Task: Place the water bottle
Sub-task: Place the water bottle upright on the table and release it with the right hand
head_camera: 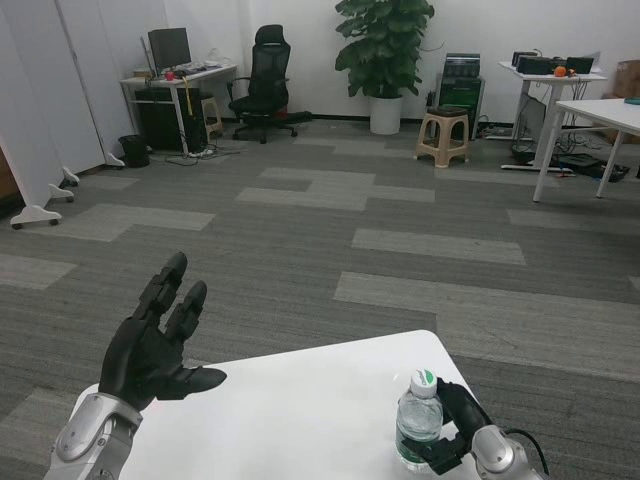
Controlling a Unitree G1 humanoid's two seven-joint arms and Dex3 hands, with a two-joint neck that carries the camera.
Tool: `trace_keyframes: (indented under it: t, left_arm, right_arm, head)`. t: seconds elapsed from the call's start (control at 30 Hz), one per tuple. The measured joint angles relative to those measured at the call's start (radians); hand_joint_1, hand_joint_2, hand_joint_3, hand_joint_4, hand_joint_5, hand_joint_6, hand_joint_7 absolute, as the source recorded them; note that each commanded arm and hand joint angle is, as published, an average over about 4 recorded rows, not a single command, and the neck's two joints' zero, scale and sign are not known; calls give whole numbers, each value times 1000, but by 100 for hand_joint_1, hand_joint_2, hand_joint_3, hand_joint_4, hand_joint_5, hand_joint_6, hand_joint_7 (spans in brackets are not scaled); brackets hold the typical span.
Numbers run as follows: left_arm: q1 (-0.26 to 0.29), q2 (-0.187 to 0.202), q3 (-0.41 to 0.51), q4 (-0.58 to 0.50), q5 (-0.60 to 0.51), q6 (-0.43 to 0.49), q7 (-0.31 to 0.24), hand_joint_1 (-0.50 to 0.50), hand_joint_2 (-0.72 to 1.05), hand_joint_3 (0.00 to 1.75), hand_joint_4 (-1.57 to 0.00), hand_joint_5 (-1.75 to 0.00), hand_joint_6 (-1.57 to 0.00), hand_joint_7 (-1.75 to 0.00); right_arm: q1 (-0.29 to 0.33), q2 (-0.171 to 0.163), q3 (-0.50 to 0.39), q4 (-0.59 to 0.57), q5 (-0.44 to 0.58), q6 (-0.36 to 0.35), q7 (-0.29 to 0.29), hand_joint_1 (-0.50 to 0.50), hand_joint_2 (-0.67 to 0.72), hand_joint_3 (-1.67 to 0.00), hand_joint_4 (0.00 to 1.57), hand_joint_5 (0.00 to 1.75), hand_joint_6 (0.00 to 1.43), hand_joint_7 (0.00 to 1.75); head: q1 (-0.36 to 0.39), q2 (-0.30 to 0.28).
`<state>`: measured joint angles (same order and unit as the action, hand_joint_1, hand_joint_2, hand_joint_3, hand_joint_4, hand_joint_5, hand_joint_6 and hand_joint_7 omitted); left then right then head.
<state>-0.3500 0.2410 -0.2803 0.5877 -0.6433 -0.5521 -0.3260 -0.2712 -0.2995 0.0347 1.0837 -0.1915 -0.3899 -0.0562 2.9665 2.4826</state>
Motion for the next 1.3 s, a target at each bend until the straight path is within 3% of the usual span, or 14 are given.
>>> trace_keyframes:
  t: [0.1, 0.17, 0.23, 0.3, 0.4, 0.53, 0.67, 0.73, 0.83, 1.0, 1.13, 1.3]
  left_arm:
    - [0, 0, 0, 0, 0, 0, 0, -50, 34, 4, 0, 0, 0, 0]
    - [0, 0, 0, 0, 0, 0, 0, -50, 34, 7, 0, 0, 0, 0]
    - [0, 0, 0, 0, 0, 0, 0, -50, 34, 9, 0, 0, 0, 0]
    - [0, 0, 0, 0, 0, 0, 0, -50, 34, 9, 0, 0, 0, 0]
    - [0, 0, 0, 0, 0, 0, 0, -50, 34, 9, 0, 0, 0, 0]
    - [0, 0, 0, 0, 0, 0, 0, -50, 34, 9, 0, 0, 0, 0]
    - [0, 0, 0, 0, 0, 0, 0, -50, 34, 9, 0, 0, 0, 0]
    - [0, 0, 0, 0, 0, 0, 0, -50, 34, 9, 0, 0, 0, 0]
    - [0, 0, 0, 0, 0, 0, 0, -50, 34, 9, 0, 0, 0, 0]
    - [0, 0, 0, 0, 0, 0, 0, -50, 34, 9, 0, 0, 0, 0]
    - [0, 0, 0, 0, 0, 0, 0, -50, 34, 9, 0, 0, 0, 0]
    - [0, 0, 0, 0, 0, 0, 0, -50, 34, 9, 0, 0, 0, 0]
  right_arm:
    - [-1, 1, 0, 7, 7, -4, -1, -46, -54, -147, 59, 165, 112, 157]
    - [-1, 1, 0, 11, 17, -4, -1, -46, -54, -151, 23, 160, 93, 161]
    - [-1, 1, 0, 14, 26, -4, -1, -46, -54, -151, 6, 153, 66, 161]
    - [-1, 1, 0, 17, 37, -4, 2, -46, -54, -151, 0, 138, 33, 155]
    - [-1, 1, 2, 24, 67, -5, 16, -46, -54, -151, 0, 102, 7, 140]
    - [0, -3, 3, 28, 92, -9, 30, -46, -54, -151, 0, 58, 1, 101]
    - [2, -12, 3, 29, 112, -30, 41, -46, -54, -151, 0, 19, 0, 40]
    - [2, -18, 4, 28, 119, -37, 60, -46, -53, -127, 0, 10, 0, 16]
    - [2, -22, 11, 26, 134, -40, 80, -46, -48, -95, 0, 10, 0, 3]
    - [2, -23, 14, 25, 154, -40, 97, -45, -48, -85, 0, 10, 0, 0]
    - [3, -27, 14, 23, 158, -40, 117, -45, -41, -71, 0, 22, 0, 0]
    - [5, -37, 5, 18, 158, -43, 131, -46, -41, -71, 0, 29, 0, 0]
  head:
    - [0, -1]
    - [0, -1]
    - [0, -1]
    - [0, 0]
    - [0, 0]
    - [2, 1]
    - [4, 2]
    - [5, 2]
    - [5, 1]
    - [5, 1]
    - [5, 1]
    - [6, 2]
